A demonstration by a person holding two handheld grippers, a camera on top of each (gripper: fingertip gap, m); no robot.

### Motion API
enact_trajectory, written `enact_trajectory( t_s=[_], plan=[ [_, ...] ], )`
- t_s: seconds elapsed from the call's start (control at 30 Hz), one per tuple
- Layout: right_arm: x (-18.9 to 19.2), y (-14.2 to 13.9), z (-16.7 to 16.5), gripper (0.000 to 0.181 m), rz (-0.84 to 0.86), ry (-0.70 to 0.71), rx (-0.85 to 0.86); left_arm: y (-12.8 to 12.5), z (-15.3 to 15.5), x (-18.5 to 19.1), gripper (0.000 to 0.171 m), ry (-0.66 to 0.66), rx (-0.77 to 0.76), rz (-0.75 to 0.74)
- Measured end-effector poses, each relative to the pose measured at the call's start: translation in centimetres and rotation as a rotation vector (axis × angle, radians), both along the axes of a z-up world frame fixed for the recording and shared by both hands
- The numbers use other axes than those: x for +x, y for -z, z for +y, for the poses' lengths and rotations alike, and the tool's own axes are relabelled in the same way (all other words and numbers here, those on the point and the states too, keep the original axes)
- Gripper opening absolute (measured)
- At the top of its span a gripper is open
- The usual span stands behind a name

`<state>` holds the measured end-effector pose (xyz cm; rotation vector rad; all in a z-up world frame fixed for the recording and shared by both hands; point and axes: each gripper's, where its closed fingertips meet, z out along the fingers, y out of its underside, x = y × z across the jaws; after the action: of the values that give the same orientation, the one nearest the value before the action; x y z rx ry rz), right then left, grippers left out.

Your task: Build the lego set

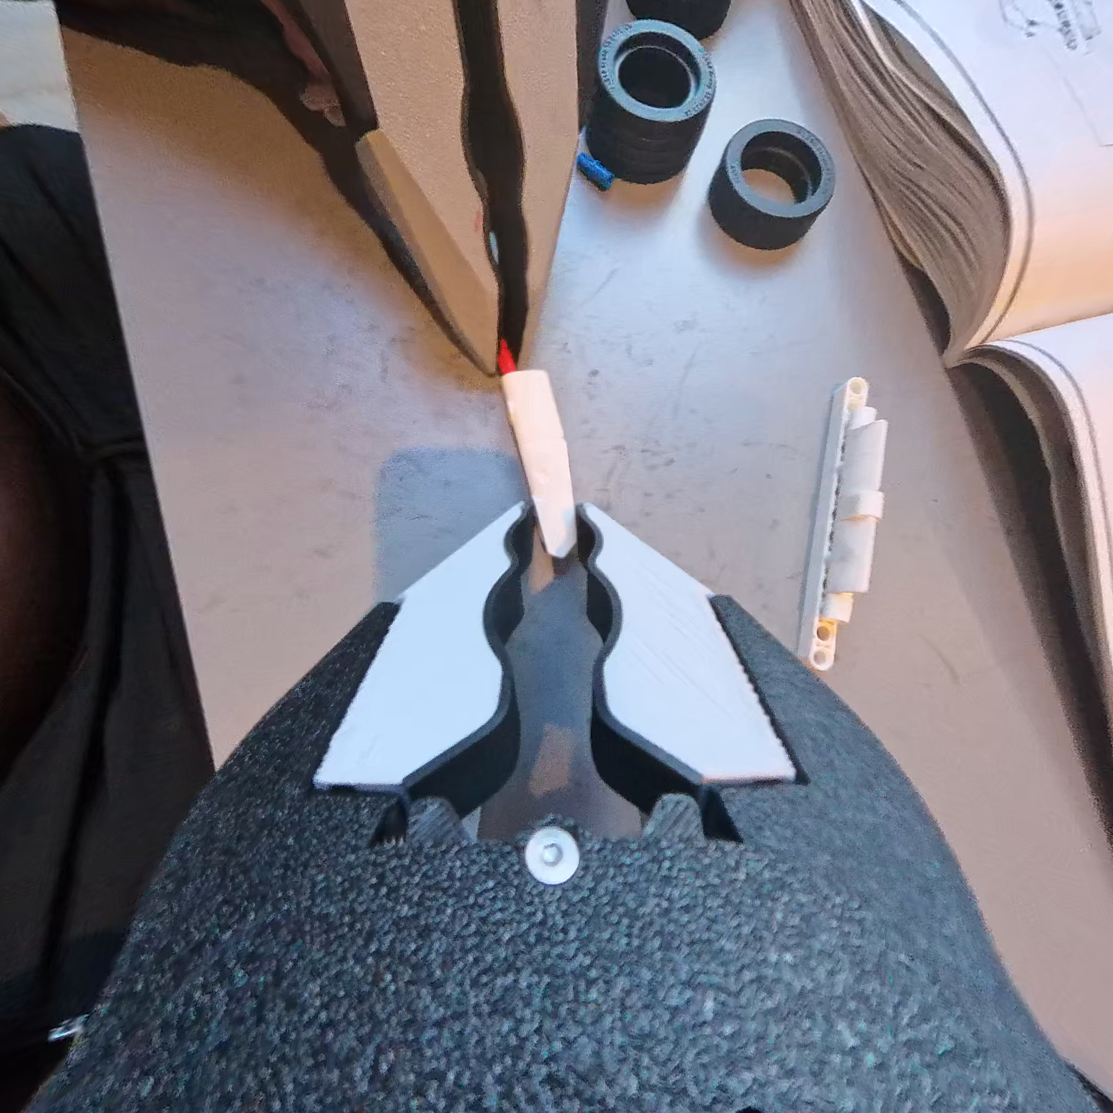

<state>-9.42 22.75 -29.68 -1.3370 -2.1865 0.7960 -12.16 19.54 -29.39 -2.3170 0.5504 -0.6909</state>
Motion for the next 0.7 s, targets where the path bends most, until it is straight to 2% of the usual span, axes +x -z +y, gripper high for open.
enact_trajectory(
  t_s=[0.2, 0.43, 0.5, 0.57, 0.63, 0.7],
  plan=[
    [-0.6, -0.3, 0.0, 0.019, 0.069, -0.025, 0.159, -0.6, 0.0, 0.1, 0.002, 0.027, 0.013, -0.043],
    [-1.7, -0.4, -0.8, 0.011, 0.126, -0.059, 0.298, -1.4, 0.3, 0.3, 0.002, -0.023, 0.022, -0.114],
    [-1.9, -0.3, -1.1, 0.01, 0.134, -0.056, 0.278, -2.2, 0.3, 0.4, 0.008, -0.03, 0.044, -0.168],
    [-1.9, -0.5, -1.5, 0.009, 0.134, -0.049, 0.208, -2.9, 0.1, 0.4, 0.023, -0.035, 0.053, -0.222],
    [-2.0, -1.2, -1.8, 0.009, 0.15, -0.037, 0.106, -3.7, -0.1, 0.0, 0.023, -0.041, 0.087, -0.232],
    [-2.1, -2.2, -2.2, 0.009, 0.169, -0.025, -0.002, -4.4, -0.3, -0.6, 0.029, -0.046, 0.126, -0.212]
  ],
)
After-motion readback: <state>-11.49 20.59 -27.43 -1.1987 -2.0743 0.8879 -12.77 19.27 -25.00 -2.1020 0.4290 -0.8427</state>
